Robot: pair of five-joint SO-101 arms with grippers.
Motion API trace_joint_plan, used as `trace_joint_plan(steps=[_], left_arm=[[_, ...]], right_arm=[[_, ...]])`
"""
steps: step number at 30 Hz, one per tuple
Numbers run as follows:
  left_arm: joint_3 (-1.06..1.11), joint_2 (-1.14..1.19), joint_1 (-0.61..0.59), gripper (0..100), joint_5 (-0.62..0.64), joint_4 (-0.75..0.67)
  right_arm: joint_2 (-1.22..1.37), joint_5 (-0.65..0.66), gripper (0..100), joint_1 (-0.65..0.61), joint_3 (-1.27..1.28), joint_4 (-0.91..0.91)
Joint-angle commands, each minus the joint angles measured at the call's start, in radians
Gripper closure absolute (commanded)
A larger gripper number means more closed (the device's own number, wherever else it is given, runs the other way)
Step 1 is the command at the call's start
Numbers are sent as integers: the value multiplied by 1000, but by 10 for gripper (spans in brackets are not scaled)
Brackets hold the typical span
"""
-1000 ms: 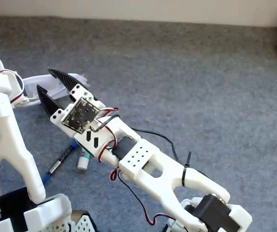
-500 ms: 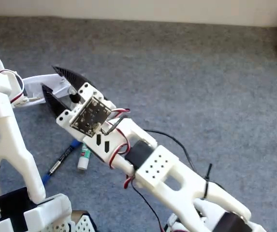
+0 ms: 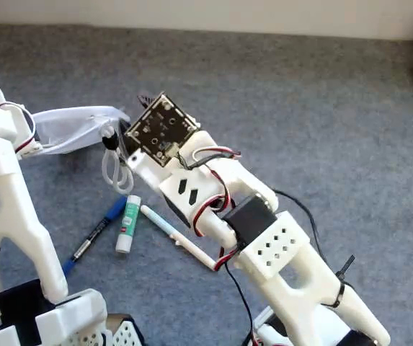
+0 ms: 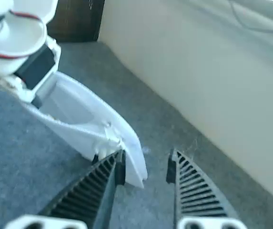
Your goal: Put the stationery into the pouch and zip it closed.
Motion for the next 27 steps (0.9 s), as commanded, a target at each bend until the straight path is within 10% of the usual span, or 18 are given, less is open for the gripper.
trace_joint_plan(steps=[1, 27], left_arm=[[5, 8, -1, 994, 11, -25], [-4, 7, -101, 993, 109, -60]], right_arm=[[-41, 3, 860, 12, -70, 99], [476, -137, 860, -71, 87, 148]])
